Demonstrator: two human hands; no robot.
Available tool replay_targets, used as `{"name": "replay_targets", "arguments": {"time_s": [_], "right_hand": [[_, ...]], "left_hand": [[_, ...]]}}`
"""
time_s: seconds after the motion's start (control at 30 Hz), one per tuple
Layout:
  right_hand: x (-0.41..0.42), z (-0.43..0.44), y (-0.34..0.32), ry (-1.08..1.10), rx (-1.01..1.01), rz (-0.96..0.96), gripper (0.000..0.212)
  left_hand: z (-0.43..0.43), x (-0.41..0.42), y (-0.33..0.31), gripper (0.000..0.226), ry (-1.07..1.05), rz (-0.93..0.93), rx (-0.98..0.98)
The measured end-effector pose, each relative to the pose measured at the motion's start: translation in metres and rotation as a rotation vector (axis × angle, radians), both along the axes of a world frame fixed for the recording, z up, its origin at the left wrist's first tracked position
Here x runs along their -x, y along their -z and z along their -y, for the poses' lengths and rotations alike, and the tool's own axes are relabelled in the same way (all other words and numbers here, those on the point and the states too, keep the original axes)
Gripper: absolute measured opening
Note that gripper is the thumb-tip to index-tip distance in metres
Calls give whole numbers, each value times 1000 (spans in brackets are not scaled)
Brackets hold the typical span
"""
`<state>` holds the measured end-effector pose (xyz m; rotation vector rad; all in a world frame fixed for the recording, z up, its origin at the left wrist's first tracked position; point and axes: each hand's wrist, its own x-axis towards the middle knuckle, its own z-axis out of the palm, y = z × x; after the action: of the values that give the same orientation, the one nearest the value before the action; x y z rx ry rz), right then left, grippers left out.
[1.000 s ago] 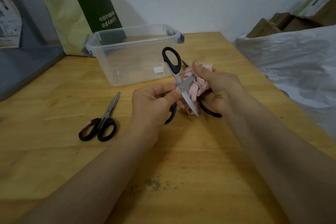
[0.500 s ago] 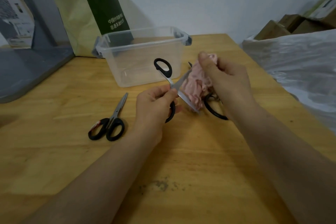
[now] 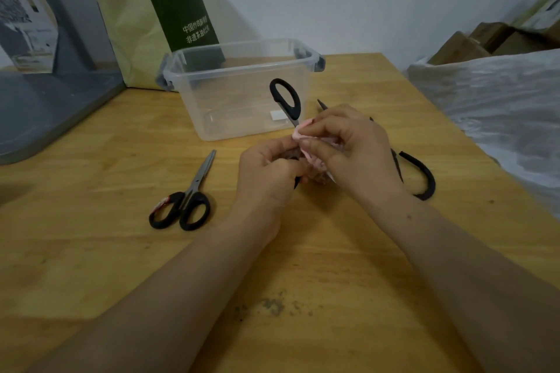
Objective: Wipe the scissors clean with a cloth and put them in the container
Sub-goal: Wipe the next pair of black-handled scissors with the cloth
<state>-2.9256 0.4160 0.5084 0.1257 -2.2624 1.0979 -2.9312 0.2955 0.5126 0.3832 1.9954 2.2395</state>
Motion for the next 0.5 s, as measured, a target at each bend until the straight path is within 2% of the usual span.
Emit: {"name": "replay_targets", "arguments": {"time_s": [0.23,0.4,0.5], "right_hand": [[8,-11,-2,186,53,62,8],[3,2,0,2,-65,4,10],[7,0,-1,48,-93,1,9]], "left_hand": [[-4,-3,1,36,15,44,-8],[0,3,0,36,6,106,-104],[-2,1,0,33,2,116,-99]]}}
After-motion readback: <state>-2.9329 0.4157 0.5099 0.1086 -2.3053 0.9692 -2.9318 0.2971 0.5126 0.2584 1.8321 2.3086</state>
